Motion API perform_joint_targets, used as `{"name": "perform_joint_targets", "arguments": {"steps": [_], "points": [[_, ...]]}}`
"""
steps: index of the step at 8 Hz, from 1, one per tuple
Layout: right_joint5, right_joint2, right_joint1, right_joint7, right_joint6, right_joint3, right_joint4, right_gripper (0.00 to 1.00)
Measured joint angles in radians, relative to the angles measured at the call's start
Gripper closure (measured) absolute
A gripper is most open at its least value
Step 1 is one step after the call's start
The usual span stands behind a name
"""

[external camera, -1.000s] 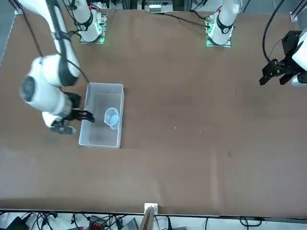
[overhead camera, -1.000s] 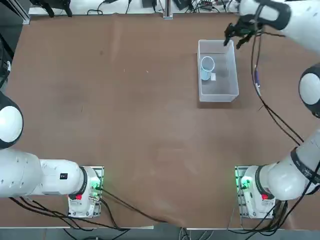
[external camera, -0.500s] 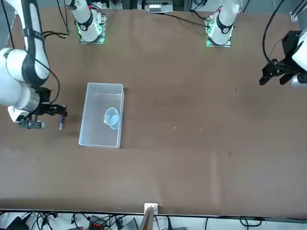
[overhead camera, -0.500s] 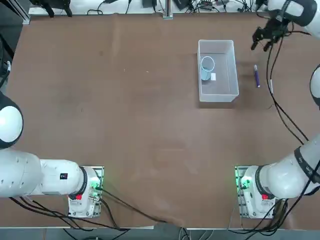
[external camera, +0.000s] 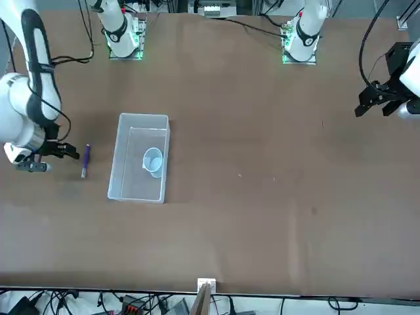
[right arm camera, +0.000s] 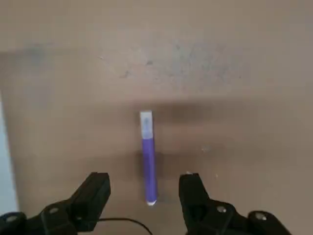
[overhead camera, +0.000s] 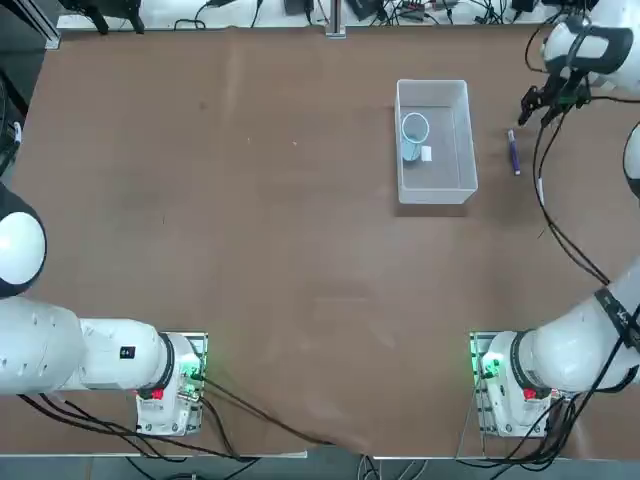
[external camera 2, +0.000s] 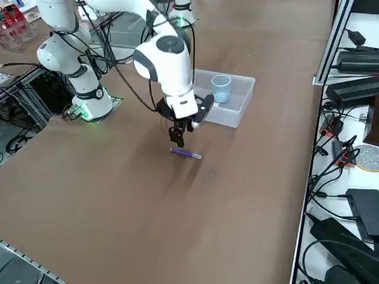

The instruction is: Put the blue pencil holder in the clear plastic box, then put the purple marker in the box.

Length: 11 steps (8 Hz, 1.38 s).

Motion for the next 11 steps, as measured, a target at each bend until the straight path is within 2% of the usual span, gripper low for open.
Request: {"name": "perform_joint_targets", "arguments": {"steps": [4,8,10,11], "points": [[0.001,0.089,0.007,0.000,0.132,0.009,-0.048,0.20],[0.001,0.145,0.009,0.001,0.170,0.012,-0.048,0.25],[0.005,0.145,0.009,0.001,0.170,0.021,-0.048,0.36],[0.008,0.146,0.009,0.002,0.170,0.028,-0.048,0.39]]}}
